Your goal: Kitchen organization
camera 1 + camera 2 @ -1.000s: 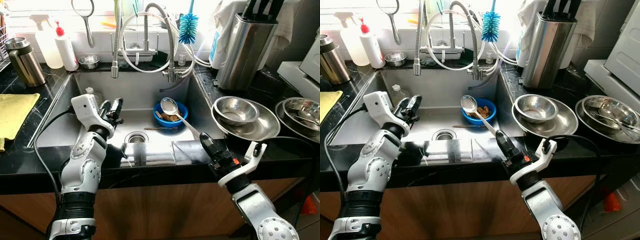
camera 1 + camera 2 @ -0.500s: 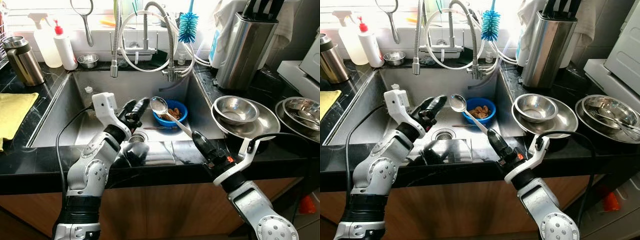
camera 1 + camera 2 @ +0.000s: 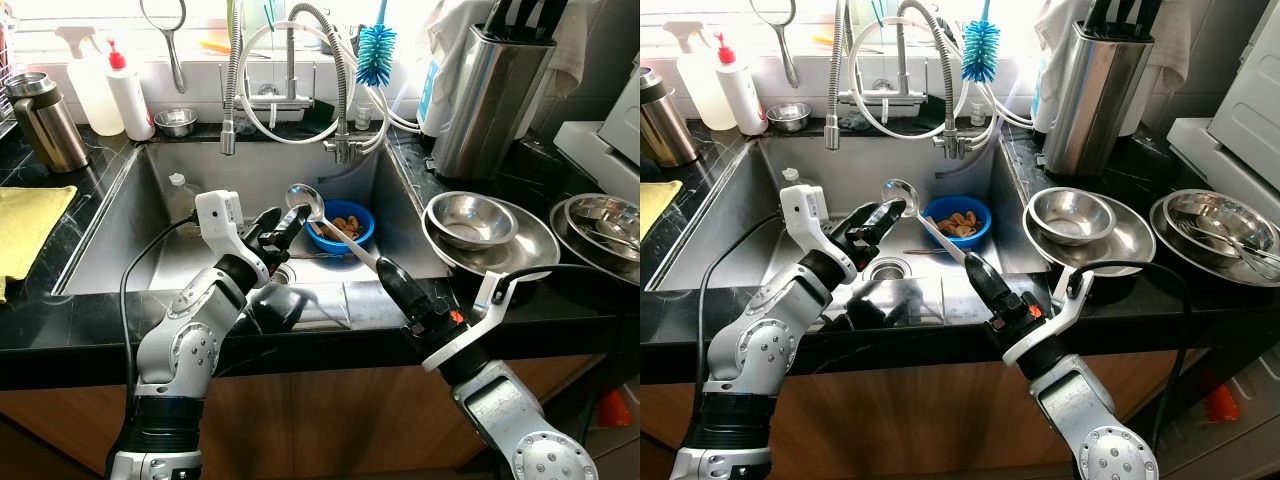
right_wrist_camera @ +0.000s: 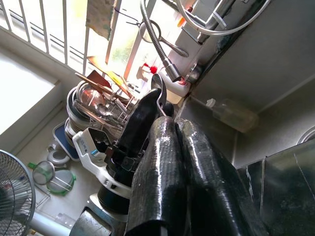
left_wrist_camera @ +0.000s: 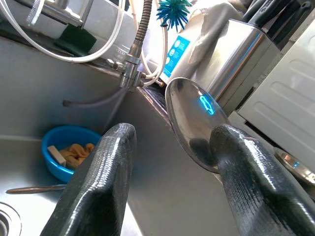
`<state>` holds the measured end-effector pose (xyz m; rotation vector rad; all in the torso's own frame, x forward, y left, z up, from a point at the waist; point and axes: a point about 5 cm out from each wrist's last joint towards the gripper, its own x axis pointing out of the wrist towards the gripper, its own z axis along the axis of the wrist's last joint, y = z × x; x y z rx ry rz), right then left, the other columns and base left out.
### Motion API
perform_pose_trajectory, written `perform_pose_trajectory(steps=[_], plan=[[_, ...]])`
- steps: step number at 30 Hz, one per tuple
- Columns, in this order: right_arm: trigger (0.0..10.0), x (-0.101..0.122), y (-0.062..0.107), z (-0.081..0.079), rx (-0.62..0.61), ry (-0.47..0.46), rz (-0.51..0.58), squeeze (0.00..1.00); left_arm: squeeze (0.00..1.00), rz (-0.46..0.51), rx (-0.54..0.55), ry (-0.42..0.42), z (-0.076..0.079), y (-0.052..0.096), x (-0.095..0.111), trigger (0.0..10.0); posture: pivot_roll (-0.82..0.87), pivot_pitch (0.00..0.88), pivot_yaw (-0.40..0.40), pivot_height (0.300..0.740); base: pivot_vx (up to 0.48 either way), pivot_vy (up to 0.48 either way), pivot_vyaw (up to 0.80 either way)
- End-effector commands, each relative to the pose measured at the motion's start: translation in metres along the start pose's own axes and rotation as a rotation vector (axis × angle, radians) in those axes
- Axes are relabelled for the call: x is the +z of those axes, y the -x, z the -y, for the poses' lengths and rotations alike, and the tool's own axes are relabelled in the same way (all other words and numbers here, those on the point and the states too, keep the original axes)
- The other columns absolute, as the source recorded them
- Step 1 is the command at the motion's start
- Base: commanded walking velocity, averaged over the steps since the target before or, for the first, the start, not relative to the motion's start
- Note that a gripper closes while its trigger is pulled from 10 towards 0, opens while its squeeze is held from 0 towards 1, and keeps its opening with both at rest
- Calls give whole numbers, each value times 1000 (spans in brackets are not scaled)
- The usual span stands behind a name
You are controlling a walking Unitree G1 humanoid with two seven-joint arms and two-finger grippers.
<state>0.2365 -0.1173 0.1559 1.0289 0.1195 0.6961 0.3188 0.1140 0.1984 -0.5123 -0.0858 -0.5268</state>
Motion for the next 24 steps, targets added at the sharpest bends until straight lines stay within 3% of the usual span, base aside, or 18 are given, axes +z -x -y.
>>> perform_pose_trajectory(steps=[1,11,12,13,24], plan=[[10000,0,0,-5,24,7,-7,0,0,6,-17,3,3,0,2,10000,-37,34,-24,740,0,0,0],[10000,-3,1,-5,31,-11,-9,0,0,14,-27,33,6,-1,3,10000,-39,38,-24,740,0,0,0],[10000,-3,2,-5,29,-13,-7,0,0,19,-26,44,7,-1,3,4039,-39,39,-24,740,0,0,0],[10000,-4,2,-5,26,-17,-7,0,0,31,-21,60,7,-1,3,0,-39,39,-24,740,0,0,0],[10000,-5,3,-3,21,-18,-7,0,0,34,-19,68,6,-1,4,0,-37,41,-24,740,0,0,0]])
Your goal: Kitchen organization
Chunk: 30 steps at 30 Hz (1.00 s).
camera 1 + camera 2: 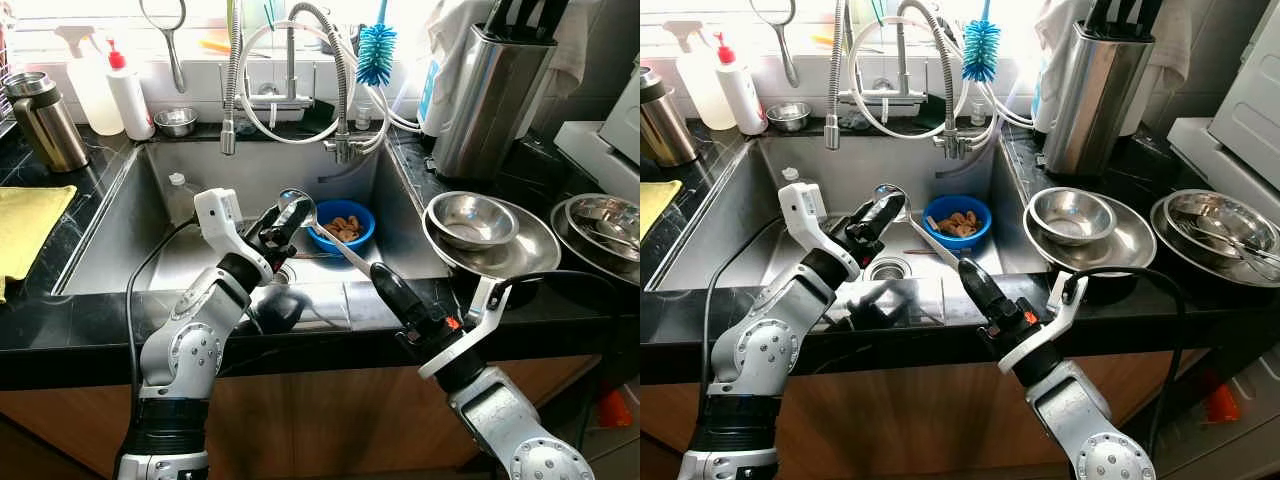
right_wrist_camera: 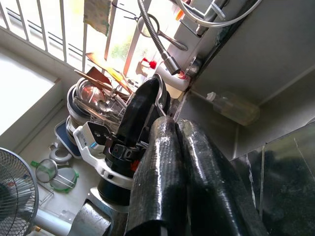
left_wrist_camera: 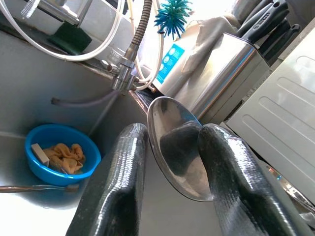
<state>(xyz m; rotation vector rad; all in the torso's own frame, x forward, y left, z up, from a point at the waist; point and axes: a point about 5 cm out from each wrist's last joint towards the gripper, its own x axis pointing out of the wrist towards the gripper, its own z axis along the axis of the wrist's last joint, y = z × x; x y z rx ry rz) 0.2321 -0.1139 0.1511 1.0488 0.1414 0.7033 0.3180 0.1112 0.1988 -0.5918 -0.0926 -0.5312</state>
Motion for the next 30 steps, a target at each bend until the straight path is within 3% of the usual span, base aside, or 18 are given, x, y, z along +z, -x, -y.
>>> perform_pose_trajectory(steps=[1,14,23,28,29,30], plan=[[10000,2,0,-4,21,8,7,0,0,7,-14,-6,4,0,4,0,-37,41,-24,740,0,0,0],[10000,1,0,0,-14,21,11,0,0,7,-20,-3,4,0,5,0,-36,41,-24,740,0,0,0],[10000,2,-3,24,-209,142,0,0,0,21,-3,-10,0,0,10,0,-37,38,-26,740,0,0,0],[10000,4,-3,29,-259,168,9,0,0,28,2,-8,-3,0,13,0,-37,33,-24,740,0,0,0],[10000,6,-3,31,-264,156,25,294,0,29,4,-6,-4,0,13,0,-37,33,-24,740,0,0,0],[10000,6,-3,31,-267,157,27,788,0,29,6,-5,-4,0,13,0,-39,31,-22,740,0,0,0]])
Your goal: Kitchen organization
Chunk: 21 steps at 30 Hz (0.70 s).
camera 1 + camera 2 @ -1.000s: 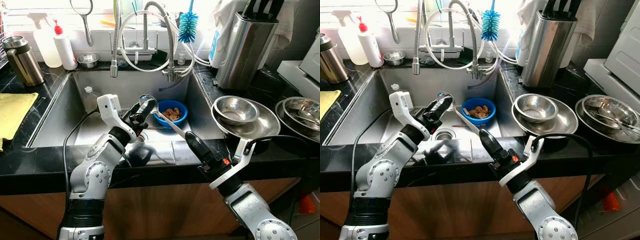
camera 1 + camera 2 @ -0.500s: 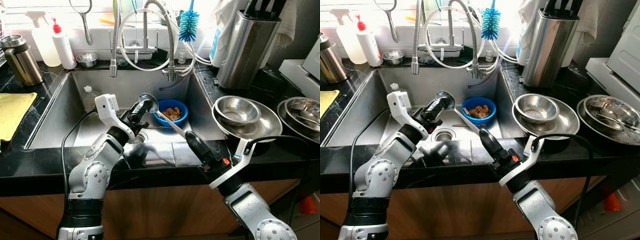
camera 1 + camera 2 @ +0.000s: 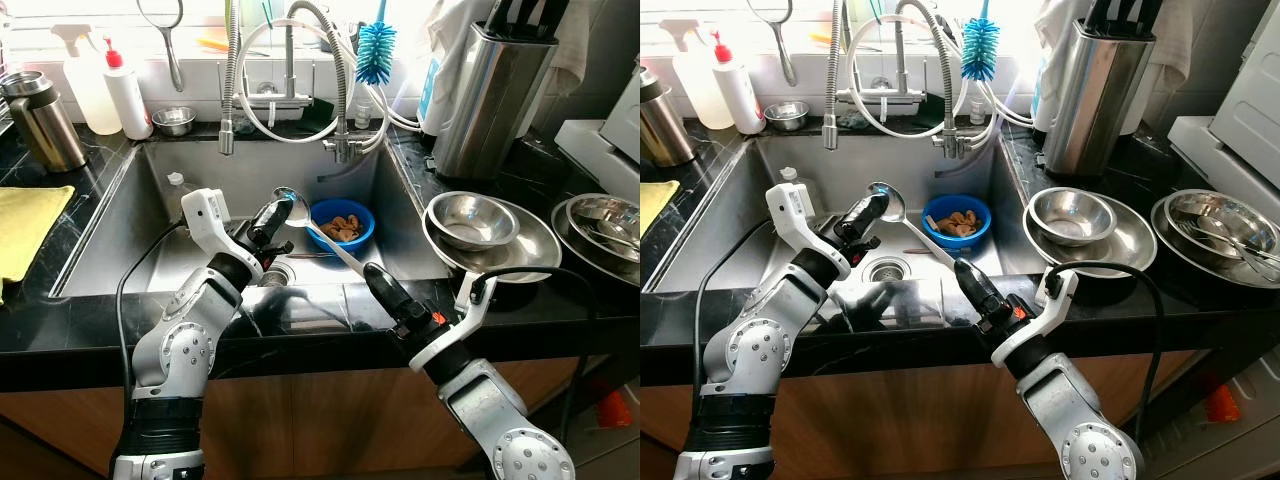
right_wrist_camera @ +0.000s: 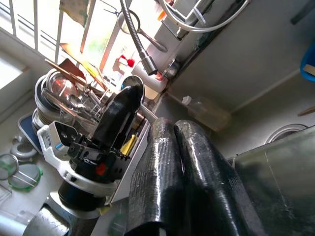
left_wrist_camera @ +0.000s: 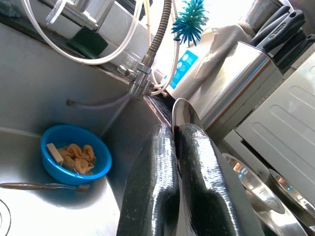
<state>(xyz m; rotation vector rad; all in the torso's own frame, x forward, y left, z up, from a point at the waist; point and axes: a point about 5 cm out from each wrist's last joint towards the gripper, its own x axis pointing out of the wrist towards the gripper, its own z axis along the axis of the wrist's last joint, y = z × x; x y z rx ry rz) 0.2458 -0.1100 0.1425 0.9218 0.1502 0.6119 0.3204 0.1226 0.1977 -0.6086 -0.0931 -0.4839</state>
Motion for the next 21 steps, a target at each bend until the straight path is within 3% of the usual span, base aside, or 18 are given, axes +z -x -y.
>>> perform_pose_trajectory(steps=[1,2,8,9,10,11,15,17,21], plan=[[10000,5,6,20,-167,39,20,788,0,12,-38,-15,6,-3,8,0,-39,31,-22,740,0,0,0],[10000,4,6,19,-151,48,7,1000,0,13,-35,-7,6,-3,7,0,-39,31,-22,740,0,0,0],[10000,1,3,20,-176,56,10,1000,0,43,7,73,1,-5,11,0,-37,24,-21,740,0,0,0],[10000,3,3,22,-189,59,18,420,0,58,34,107,-2,-5,13,0,-37,24,-20,740,0,0,0],[10000,3,3,22,-189,59,18,420,0,58,34,107,-2,-5,13,0,-37,24,-20,740,0,0,0],[10000,4,3,23,-199,61,23,0,0,73,55,132,-5,-5,15,0,-38,27,-19,740,0,0,0],[10000,6,4,21,-208,86,27,0,0,121,146,218,-18,-4,20,0,-39,30,-19,740,0,0,0],[10000,4,4,19,-196,132,1,0,0,132,184,227,-23,-3,20,0,-39,30,-19,740,0,0,0],[10000,4,3,17,-198,127,8,0,0,156,253,254,-30,-2,22,0,-43,30,-20,740,0,0,0]])
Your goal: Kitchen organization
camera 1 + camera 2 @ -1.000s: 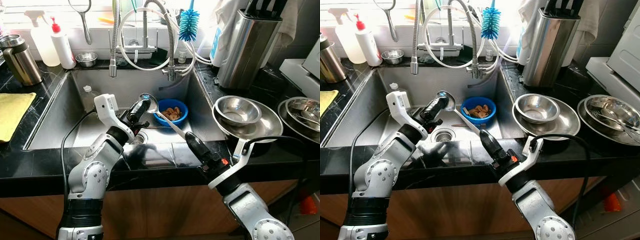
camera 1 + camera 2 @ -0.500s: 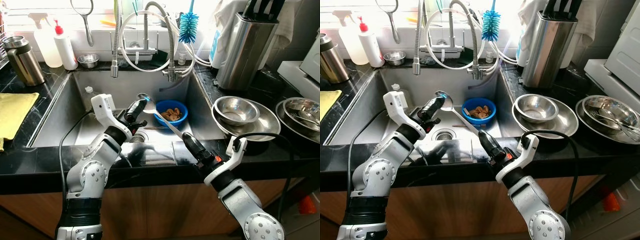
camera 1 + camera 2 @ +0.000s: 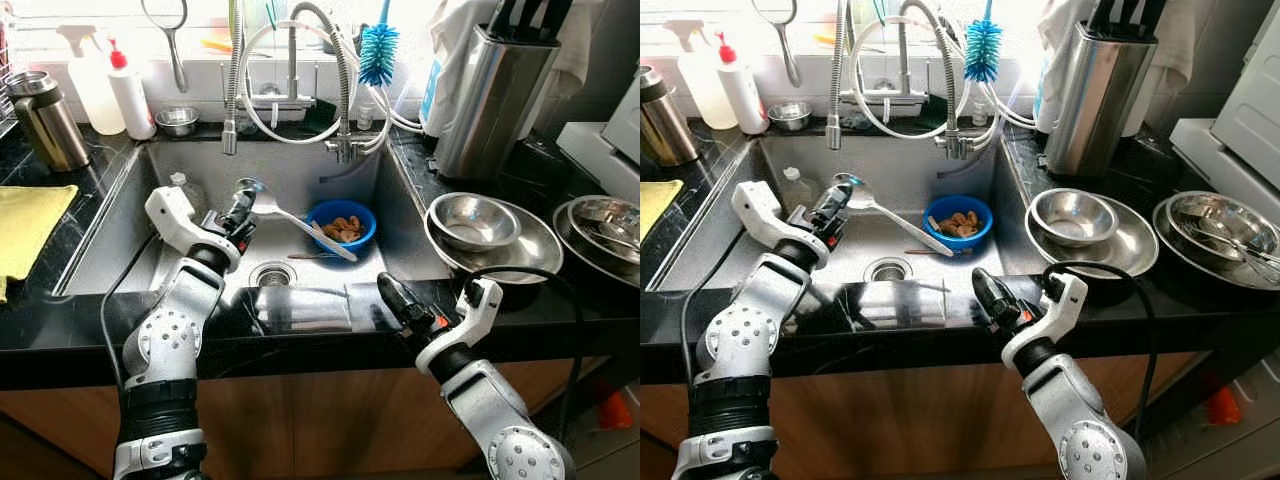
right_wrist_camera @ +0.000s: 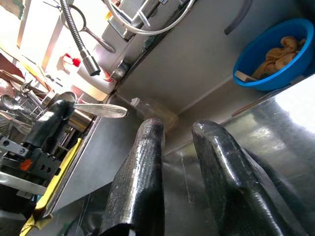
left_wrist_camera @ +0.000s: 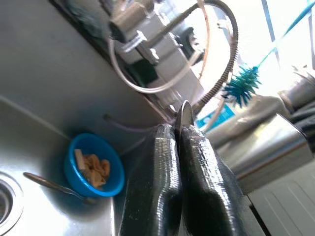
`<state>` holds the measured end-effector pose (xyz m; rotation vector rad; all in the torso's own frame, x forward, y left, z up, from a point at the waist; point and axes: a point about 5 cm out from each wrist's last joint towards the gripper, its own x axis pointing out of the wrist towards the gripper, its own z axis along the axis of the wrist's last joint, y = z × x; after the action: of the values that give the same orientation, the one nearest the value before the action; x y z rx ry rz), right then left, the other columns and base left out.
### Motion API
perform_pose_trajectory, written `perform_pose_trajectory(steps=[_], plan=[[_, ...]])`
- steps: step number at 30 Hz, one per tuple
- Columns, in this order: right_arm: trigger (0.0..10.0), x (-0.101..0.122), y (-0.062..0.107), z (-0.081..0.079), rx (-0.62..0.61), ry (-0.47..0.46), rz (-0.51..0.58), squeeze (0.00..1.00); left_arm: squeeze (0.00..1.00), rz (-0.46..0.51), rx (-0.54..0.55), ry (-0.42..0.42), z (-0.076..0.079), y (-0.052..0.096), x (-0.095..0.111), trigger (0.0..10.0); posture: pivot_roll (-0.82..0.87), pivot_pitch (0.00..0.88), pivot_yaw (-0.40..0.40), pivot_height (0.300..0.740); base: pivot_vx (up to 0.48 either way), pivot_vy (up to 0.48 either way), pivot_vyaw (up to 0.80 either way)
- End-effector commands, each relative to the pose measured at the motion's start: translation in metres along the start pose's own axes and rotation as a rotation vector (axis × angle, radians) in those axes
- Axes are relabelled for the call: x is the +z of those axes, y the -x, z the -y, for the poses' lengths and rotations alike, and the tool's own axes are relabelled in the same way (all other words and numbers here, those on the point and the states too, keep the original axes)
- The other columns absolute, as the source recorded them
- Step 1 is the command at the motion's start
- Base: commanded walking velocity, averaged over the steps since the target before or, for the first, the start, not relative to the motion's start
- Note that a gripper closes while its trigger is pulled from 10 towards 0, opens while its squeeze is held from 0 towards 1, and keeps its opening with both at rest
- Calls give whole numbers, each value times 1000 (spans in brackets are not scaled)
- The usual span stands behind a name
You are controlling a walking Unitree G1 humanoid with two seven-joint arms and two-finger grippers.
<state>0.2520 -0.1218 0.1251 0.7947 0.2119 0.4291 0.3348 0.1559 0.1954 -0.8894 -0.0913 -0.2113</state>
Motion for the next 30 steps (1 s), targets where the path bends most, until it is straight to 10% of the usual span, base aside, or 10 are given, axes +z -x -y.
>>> perform_pose_trajectory(steps=[1,4,5,7,8,17,30], plan=[[10000,5,0,-5,4,31,17,0,0,52,58,12,-3,-4,8,0,-44,31,-20,740,0,0,0],[10000,1,-1,-4,-24,120,-21,0,0,171,210,-19,-20,-2,20,314,-49,31,-19,740,0,0,0],[10000,1,-2,-3,-37,140,-23,0,0,186,230,-63,-23,-1,23,3451,-49,31,-19,740,0,0,0],[10000,1,-3,-3,-58,172,-23,0,0,198,247,-137,-24,0,25,4706,-49,31,-19,740,0,0,0],[10000,1,-3,-2,-73,202,-22,0,0,200,246,-189,-23,0,25,10000,-49,31,-19,740,0,0,0],[10000,26,-12,-26,-106,503,72,0,0,186,250,-299,-21,1,16,10000,-53,33,-18,740,0,0,0],[10000,35,-17,-41,-144,730,163,0,0,161,150,-805,-9,0,-3,10000,-61,44,-19,740,0,0,0]])
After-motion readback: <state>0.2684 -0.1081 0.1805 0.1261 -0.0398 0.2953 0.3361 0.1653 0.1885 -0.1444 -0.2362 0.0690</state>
